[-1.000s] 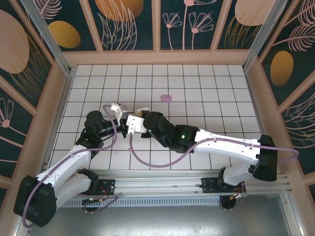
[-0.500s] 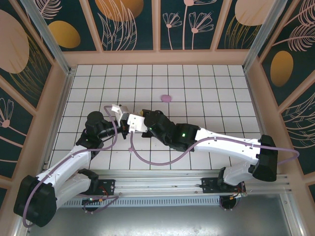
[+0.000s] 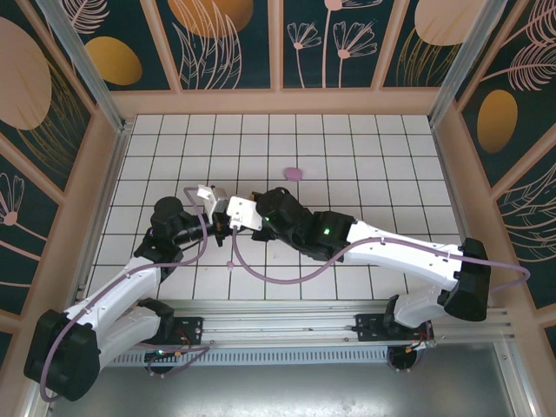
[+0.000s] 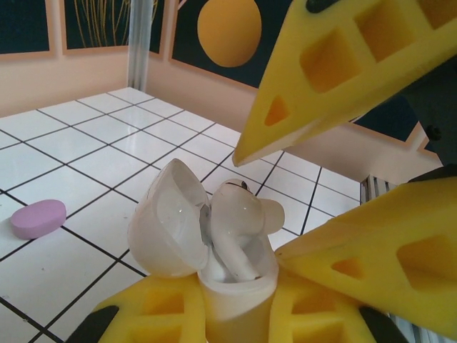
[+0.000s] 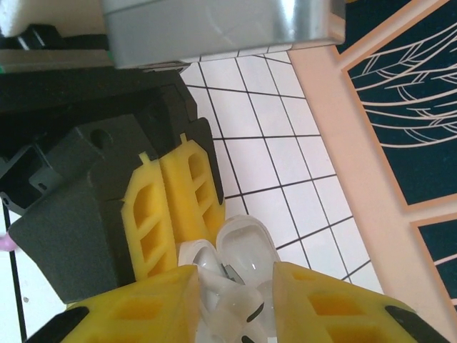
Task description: Insert wireless bluetooth earbuds into charging case
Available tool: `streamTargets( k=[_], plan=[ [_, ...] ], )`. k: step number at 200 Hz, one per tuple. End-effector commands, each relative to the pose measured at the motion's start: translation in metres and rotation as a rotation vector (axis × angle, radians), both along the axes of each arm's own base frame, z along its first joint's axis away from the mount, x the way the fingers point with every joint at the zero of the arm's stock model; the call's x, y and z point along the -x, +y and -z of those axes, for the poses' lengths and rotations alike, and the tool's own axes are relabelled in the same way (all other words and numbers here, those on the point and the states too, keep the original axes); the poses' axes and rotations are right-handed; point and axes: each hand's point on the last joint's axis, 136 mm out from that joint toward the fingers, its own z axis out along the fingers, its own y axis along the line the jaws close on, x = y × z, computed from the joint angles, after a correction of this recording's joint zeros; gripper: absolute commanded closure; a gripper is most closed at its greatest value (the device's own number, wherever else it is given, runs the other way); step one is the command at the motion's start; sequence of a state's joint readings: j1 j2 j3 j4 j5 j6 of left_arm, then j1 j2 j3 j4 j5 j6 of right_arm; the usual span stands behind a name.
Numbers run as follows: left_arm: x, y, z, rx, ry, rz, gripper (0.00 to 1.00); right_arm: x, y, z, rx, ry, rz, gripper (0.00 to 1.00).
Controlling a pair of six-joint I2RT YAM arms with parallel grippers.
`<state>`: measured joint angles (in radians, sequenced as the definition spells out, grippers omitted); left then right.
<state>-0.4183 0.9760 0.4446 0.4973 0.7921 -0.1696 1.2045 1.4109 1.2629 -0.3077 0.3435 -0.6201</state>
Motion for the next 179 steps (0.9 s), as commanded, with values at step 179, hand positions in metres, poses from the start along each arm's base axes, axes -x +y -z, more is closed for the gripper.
streamTargets(
  k=[179],
  plan=[
    [-0.039, 0.003, -0.039, 0.073, -0.102, -0.142, 1.00, 0.000, 0.001, 0.013, -0.226, 0.442, -0.031, 0.58]
  ],
)
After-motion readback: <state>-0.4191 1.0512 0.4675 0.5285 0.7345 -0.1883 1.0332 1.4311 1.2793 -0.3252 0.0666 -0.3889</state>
